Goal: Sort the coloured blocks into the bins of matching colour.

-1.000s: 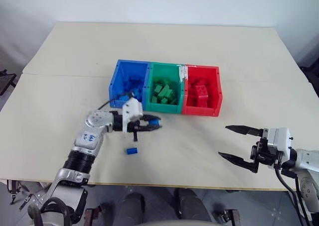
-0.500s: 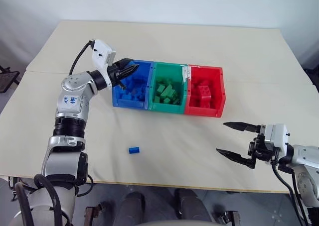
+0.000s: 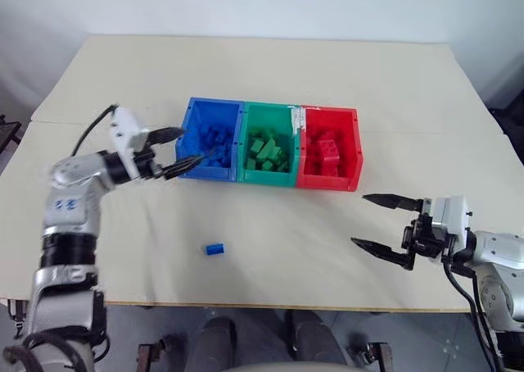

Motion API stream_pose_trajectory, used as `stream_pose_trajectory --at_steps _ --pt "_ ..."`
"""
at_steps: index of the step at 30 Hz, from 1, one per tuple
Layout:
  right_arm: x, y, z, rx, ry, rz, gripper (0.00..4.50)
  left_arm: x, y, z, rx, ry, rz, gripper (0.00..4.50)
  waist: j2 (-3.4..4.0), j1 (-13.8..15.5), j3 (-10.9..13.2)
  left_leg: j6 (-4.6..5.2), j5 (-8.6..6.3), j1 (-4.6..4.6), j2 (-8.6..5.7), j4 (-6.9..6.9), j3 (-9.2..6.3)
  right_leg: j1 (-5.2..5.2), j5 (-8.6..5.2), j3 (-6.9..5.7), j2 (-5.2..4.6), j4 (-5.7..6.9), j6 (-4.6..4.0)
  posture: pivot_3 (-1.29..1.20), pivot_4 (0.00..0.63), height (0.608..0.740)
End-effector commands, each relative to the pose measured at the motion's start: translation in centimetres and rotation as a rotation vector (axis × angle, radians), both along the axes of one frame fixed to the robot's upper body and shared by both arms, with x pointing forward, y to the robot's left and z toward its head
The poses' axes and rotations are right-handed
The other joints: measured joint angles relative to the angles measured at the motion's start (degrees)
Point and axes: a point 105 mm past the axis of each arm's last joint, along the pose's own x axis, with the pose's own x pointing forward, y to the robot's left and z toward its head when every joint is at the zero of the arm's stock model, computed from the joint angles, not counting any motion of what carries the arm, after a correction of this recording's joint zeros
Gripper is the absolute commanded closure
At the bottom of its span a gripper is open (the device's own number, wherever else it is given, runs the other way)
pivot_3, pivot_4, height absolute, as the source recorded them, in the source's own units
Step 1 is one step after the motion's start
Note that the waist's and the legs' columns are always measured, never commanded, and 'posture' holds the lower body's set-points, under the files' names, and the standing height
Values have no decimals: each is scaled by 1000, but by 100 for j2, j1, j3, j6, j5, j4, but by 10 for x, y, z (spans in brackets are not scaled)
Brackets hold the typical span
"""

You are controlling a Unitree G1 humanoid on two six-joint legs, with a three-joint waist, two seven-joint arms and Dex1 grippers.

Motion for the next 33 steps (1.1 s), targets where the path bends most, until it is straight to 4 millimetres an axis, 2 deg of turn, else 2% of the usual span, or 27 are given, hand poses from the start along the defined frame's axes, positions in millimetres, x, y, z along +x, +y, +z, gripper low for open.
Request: stream_pose_trajectory --at_steps 1,6,11,13,19,25,28,33 --pt "1 11 16 77 -51 27 0 -25 30 9 7 -63 63 37 0 5 0 0 0 0 1 0 -2 1 0 -2 -1 -2 -1 0 150 740" --pt "3 26 30 147 -74 63 0 -65 76 -27 42 40 213 37 0 0 0 2 -4 0 -5 -14 -4 2 -3 -9 -27 -11 -8 0 150 740" --pt "1 29 34 154 -83 98 0 -91 99 -53 100 127 284 37 -1 29 0 2 -4 -1 -12 -39 -21 9 -5 -21 -48 -38 -17 0 150 740" --pt "2 28 32 133 -72 105 0 -93 101 -55 109 133 286 37 -1 29 0 2 -2 0 -18 -54 -23 10 -5 -24 -56 -46 -19 0 150 740" --pt "2 19 26 67 -68 106 0 -84 70 -45 77 125 166 37 -1 10 0 4 0 -1 -25 -84 -21 7 -5 -49 -62 -76 -19 0 150 740" --pt "-16 -20 0 -72 -6 100 0 -85 6 -37 147 123 -142 37 -1 38 0 18 -10 -13 -27 -86 -20 10 -5 -79 -70 -93 -18 0 150 740" --pt "-19 -28 -5 -98 10 97 0 -89 -10 -41 174 153 -223 37 -1 -24 0 22 -12 -11 -33 -84 -5 8 -4 -81 -76 -92 -16 0 150 740" --pt "-26 -35 -3 -112 18 98 0 -90 -47 -62 254 212 -341 37 7 -21 4 16 -9 3 -22 -82 4 9 -4 -80 -60 -85 -15 0 150 740"
